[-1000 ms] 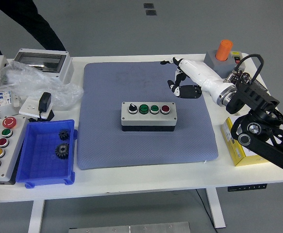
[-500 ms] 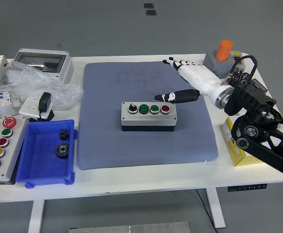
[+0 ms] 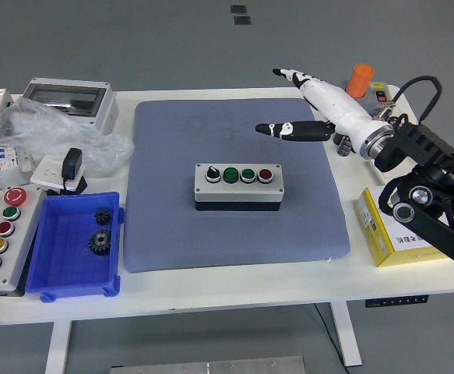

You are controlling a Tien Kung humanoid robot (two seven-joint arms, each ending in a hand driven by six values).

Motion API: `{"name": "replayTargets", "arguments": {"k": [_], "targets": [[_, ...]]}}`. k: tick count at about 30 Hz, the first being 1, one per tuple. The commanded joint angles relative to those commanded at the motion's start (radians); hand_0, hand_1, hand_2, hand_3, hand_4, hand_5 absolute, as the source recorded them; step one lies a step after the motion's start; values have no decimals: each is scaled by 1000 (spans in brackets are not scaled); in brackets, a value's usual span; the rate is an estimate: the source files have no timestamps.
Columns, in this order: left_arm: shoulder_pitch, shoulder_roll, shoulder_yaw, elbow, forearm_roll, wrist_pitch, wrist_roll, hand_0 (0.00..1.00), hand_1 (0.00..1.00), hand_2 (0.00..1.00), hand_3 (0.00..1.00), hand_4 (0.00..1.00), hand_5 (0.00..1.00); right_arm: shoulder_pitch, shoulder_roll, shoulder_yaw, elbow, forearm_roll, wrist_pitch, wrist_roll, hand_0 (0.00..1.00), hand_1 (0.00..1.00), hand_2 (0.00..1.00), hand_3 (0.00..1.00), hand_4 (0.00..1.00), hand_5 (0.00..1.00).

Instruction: Pick up the button,place it on the desk,press the button,press the button

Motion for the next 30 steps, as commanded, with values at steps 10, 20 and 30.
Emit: {"name": "replayTargets", "arguments": {"k": [10,20,30], "targets": [[-11,4,-13,-2,14,-4,1,621,659,627,686,706,351,-150,22,241,-31,262,-104,244,998,998,998,998,998,857],[-8,4,-31,-3,28,-7,4,620,658,627,686,705,345,-257,79,376,-141,624,-28,462,879,820,856,891,998,918],[-2,1,-30,-2,21,-6,5,620,657,625,686,705,344,-244,108,337,-216,973,143,531,772,703,738,792,998,934]]}}
